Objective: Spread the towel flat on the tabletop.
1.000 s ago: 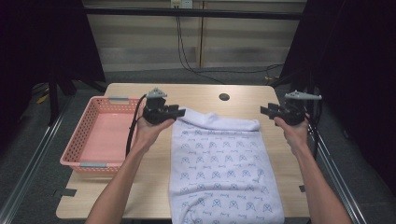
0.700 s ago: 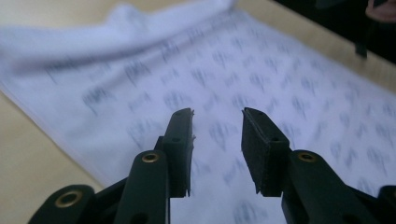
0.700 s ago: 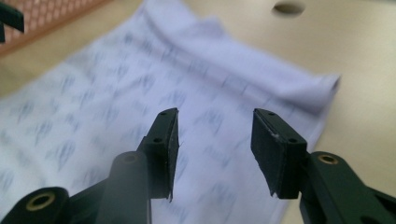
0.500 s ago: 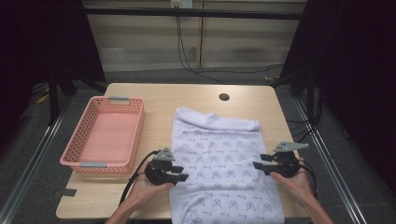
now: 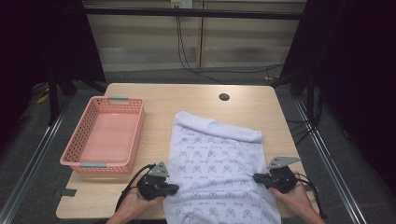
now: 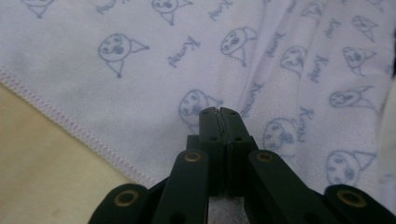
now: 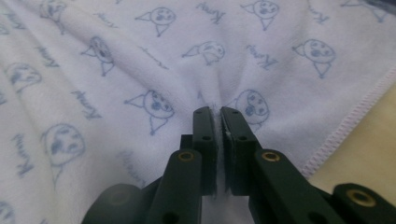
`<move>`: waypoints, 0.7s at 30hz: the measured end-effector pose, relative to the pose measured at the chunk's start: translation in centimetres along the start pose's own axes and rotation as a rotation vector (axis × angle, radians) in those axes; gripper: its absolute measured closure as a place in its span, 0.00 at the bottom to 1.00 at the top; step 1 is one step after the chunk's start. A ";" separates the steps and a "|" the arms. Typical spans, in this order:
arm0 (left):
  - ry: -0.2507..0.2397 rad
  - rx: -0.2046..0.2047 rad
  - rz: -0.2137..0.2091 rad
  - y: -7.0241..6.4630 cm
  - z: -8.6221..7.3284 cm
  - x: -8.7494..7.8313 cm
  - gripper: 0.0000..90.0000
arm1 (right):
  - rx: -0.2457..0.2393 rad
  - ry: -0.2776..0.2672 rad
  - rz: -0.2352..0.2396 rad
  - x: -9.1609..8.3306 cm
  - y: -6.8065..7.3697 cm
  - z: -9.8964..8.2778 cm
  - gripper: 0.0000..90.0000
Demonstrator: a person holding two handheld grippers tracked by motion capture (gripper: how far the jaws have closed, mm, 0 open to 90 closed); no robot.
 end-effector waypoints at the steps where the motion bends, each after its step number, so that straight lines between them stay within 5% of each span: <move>1: 0.010 -0.007 -0.020 -0.4 -0.3 -0.1 0.99 | 0.000 0.000 0.000 0.0 0.0 0.0 0.95; 6: 0.068 0.030 -0.085 -2.9 -1.5 -0.8 0.97 | 0.006 0.017 0.072 -1.0 1.8 -1.0 0.95; 8: -0.001 -0.002 -0.116 -2.8 -0.8 -0.9 0.88 | -0.008 0.030 0.098 -1.4 2.8 -1.4 0.95; 10: -0.037 -0.015 -0.076 -2.0 0.0 -0.8 0.81 | -0.001 0.035 0.110 -1.6 3.0 -1.6 0.94; 12: -0.074 -0.017 -0.029 -0.6 1.3 -0.7 0.78 | -0.009 0.029 0.109 -1.6 2.8 -1.3 0.80; 15: -0.093 -0.025 0.073 1.9 2.8 -0.1 0.77 | 0.032 -0.042 0.049 -1.8 1.0 0.2 0.69; 16: -0.096 -0.033 0.086 2.8 3.2 0.3 0.80 | 0.048 -0.100 -0.021 -1.7 -1.3 1.9 0.67; 18: -0.086 -0.046 0.099 3.8 3.3 0.7 0.83 | 0.048 -0.103 -0.046 -1.6 -2.1 2.5 0.66; 21: -0.060 -0.054 0.099 4.3 2.8 0.9 0.96 | 0.072 -0.120 -0.121 -0.2 -5.4 4.9 0.62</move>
Point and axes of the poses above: each handheld gripper's, and its own axes: x roughly forward along the jaws, z roughly out of its top, y roughly to its left, the point moved 5 cm from there along x, roughly forward along the jaws, and after that the axes turned 8 degrees about -z, right-handed, at the moved point
